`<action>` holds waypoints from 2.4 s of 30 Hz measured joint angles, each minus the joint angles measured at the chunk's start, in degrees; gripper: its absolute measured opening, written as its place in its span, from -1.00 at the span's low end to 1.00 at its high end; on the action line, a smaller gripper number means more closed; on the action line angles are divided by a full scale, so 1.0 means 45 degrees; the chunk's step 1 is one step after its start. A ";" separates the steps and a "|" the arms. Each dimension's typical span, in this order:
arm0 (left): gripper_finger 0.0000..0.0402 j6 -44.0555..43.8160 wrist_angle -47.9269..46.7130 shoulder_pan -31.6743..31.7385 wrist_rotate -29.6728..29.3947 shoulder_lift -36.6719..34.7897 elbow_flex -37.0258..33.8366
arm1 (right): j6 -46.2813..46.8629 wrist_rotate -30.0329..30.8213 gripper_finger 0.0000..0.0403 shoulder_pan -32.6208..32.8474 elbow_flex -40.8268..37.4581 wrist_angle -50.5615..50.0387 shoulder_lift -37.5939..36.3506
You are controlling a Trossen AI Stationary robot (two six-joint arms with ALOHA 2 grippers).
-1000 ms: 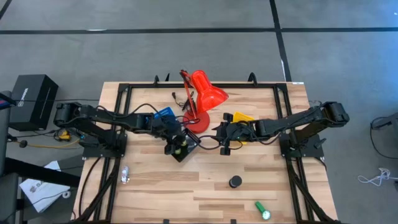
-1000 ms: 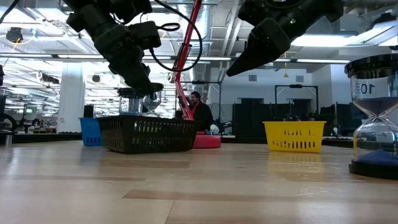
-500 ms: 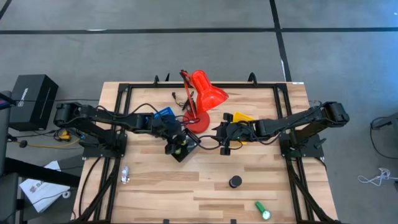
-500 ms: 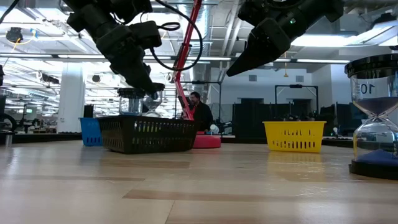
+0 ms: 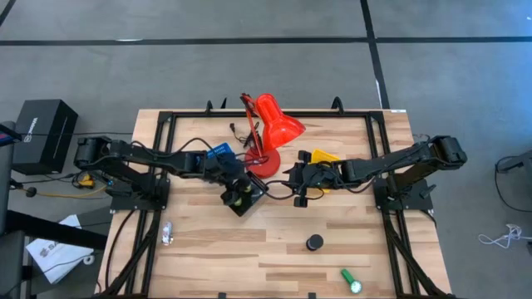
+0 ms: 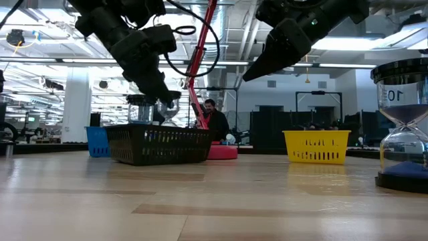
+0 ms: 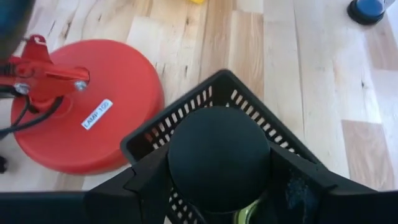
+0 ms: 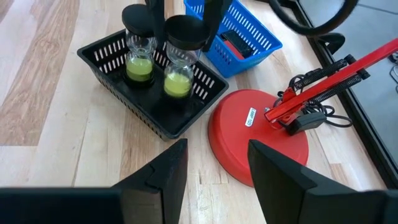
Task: Pick & Place Office items
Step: Put the green hourglass into the black bin, then put the white watch into the yellow bin
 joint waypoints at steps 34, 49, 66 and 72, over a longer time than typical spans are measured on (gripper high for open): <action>0.30 -0.0047 0.0932 0.0199 0.0016 0.0702 -0.0015 | 0.0000 -0.0035 -0.21 0.0000 0.0000 -0.0053 0.0000; 0.38 -0.0037 0.0942 0.0026 -0.0037 -0.2685 -0.0015 | 0.0000 -0.0035 -0.21 0.0000 0.0000 -0.0039 0.0000; 0.25 -0.0087 0.0836 -0.2428 0.0026 -0.3735 -0.0010 | 0.1438 -0.0035 -0.21 0.0000 0.0000 0.0020 0.0000; 0.20 -0.1609 0.0789 -0.3219 0.0018 -0.3750 -0.0010 | 0.1481 -0.0035 -0.21 0.0000 0.0000 0.0053 0.0000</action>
